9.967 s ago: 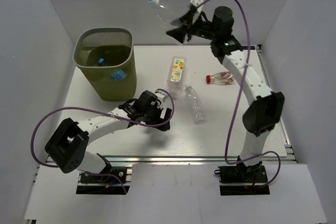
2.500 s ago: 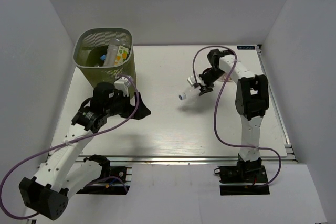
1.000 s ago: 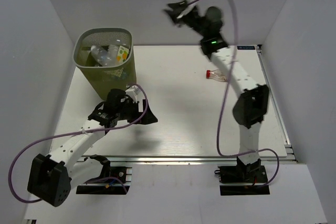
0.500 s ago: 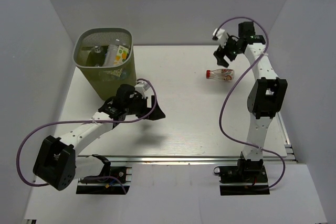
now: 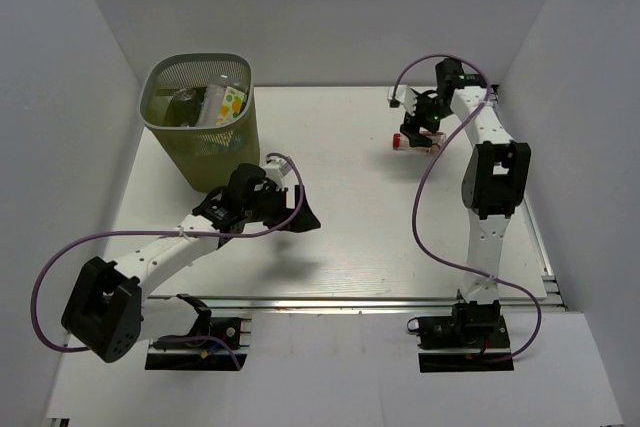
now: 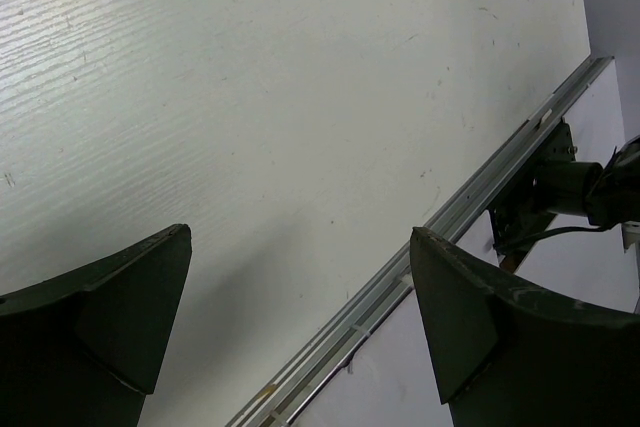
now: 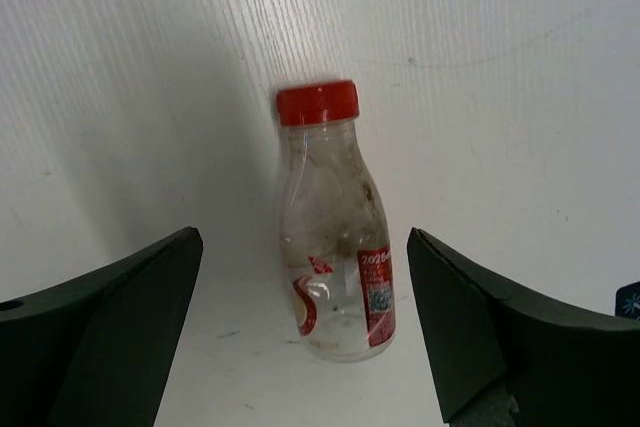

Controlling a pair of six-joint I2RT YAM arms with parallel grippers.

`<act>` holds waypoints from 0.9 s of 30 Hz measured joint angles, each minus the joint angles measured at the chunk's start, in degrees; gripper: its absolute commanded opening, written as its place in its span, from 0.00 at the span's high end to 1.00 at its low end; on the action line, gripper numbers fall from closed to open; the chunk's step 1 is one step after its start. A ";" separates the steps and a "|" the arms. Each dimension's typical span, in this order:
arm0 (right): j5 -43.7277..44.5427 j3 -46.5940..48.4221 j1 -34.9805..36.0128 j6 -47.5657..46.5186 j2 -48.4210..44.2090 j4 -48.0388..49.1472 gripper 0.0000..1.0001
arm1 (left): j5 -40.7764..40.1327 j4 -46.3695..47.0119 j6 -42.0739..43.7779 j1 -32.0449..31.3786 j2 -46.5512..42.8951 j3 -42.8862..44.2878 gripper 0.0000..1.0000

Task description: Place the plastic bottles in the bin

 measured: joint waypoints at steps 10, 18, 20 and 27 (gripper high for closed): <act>0.50 0.79 4.48 -1.62 7.74 3.69 0.11 | -3.10 -3.32 -1.64 -2.82 -0.02 0.07 0.00; 2.47 2.95 4.61 -0.61 10.88 5.38 0.18 | -5.46 -4.90 -3.08 -4.59 -0.04 0.17 0.00; 3.02 2.64 4.42 -0.83 10.88 5.46 0.21 | -5.77 -5.18 -3.28 -4.94 0.07 0.52 0.00; 3.37 1.03 4.02 -4.00 10.21 4.61 0.79 | -6.64 -4.98 -3.50 -6.47 1.77 2.36 0.00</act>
